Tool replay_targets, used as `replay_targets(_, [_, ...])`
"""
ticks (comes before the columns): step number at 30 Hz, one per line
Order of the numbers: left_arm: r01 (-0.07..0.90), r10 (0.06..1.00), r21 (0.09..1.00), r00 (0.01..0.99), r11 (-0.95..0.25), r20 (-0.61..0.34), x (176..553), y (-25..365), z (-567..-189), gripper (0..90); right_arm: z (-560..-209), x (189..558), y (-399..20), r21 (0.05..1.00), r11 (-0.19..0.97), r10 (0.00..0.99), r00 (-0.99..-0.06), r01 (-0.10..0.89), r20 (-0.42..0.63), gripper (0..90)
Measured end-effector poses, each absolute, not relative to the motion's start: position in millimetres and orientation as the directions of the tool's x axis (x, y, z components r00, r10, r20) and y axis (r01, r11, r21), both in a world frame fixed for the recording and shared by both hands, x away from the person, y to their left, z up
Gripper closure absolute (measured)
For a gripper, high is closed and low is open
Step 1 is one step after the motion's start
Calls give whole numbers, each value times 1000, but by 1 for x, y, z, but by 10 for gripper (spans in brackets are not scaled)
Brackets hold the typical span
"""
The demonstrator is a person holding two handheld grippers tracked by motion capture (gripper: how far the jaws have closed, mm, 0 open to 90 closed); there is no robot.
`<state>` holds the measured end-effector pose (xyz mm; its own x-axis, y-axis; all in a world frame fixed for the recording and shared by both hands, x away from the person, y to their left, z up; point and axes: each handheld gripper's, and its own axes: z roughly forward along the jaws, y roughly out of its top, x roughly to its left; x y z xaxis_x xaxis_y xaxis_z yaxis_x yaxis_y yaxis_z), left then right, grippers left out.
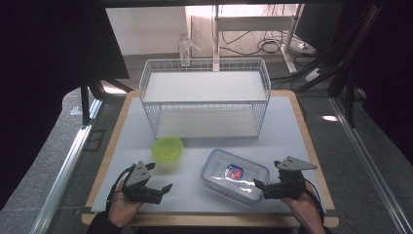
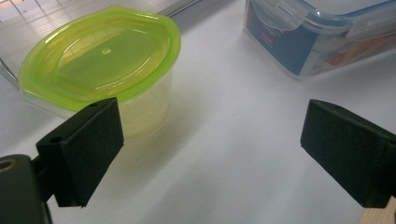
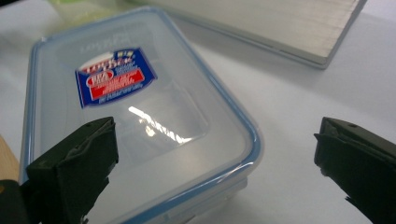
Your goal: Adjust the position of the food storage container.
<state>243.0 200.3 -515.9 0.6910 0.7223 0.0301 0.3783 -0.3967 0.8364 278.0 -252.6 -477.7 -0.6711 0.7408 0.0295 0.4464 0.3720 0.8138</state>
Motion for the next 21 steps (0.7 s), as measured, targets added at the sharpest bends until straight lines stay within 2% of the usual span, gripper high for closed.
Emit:
replay_targets(15, [416,724,821,689,-390,-6,244,198,-515,49,-477,280,-254,811,322,756,-649,488,90,0])
replay_targets(19, [462,729,807,682,-368,-58,246,199,-513,43,-477,280,-256,811,318,757,-646,492,96,0])
replay_targets(21, [474,724,806,685,-356,-83,247,199,-510,76,-476,280,-256,813,312,755,-648,492,102,0])
